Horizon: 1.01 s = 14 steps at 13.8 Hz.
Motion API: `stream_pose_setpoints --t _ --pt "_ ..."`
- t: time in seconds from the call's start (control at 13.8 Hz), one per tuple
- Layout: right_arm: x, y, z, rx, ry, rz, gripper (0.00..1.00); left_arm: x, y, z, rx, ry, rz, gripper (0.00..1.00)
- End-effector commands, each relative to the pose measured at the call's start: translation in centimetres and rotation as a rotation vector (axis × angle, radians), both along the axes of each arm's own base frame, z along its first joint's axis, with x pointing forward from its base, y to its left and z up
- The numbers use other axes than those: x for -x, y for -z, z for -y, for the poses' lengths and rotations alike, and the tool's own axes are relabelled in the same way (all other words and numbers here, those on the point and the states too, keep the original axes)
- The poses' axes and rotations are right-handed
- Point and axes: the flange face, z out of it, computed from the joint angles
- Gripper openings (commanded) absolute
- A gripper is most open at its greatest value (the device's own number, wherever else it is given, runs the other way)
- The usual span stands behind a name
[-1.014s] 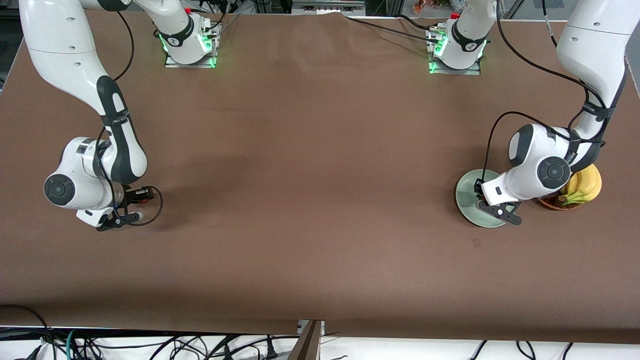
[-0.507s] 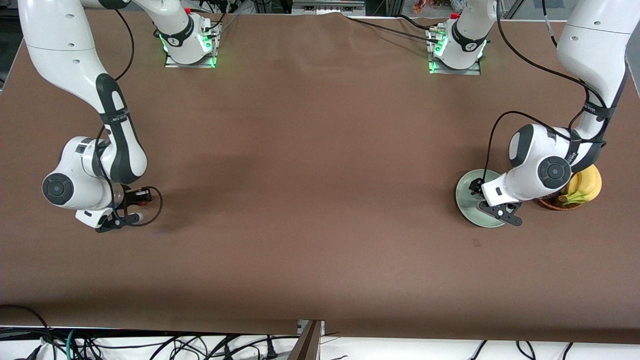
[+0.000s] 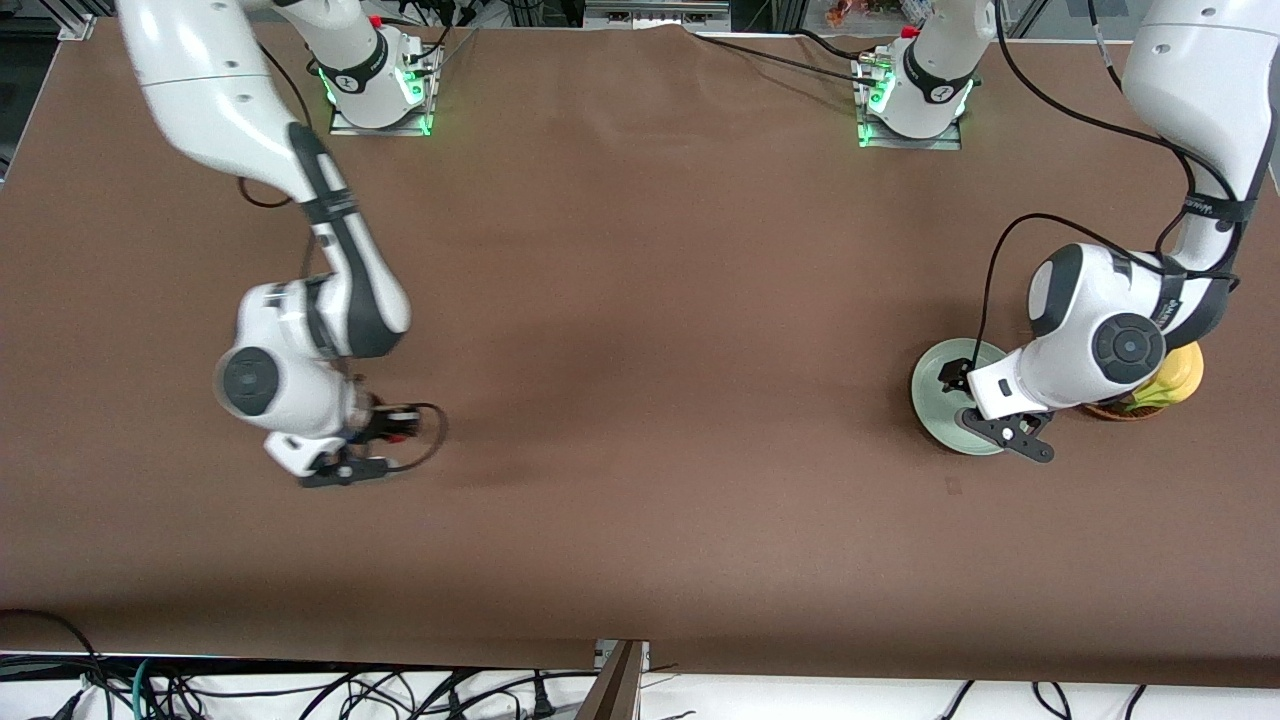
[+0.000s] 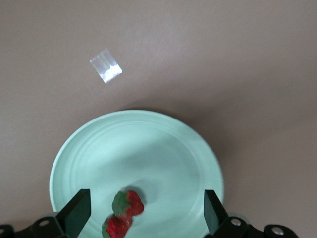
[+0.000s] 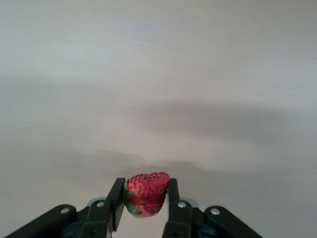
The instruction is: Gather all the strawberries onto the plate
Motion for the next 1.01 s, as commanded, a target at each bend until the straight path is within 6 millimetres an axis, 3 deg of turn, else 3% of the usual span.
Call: stream_pose_setpoints --t 0.0,0.22,0.36,0.51,0.65,0.94 --pt "0.9 -0.7 -11.9 -0.029 0.150 0.060 0.31 -1.2 -2.9 1.6 0.041 -0.030 -0.020 1.00" --pt "4.5 -0.8 -24.6 -0.107 0.298 0.125 0.32 -1.4 -3.9 5.8 0.035 -0.080 -0.009 1.00" --pt "7.5 -0.2 -30.8 -0.193 0.333 0.183 0.32 -1.5 -4.4 8.0 0.025 -0.131 -0.010 1.00" --pt "9.8 0.5 -34.9 -0.275 0.348 0.216 0.32 -1.1 -4.1 10.1 0.067 -0.208 -0.035 1.00" --pt "12.0 1.1 -38.5 -0.369 0.376 0.211 0.33 -1.0 -3.4 10.6 0.080 -0.266 -0.056 1.00" --pt "15.3 3.6 -41.9 -0.501 0.403 0.248 0.46 -0.8 -0.9 11.7 0.191 -0.372 -0.142 1.00"
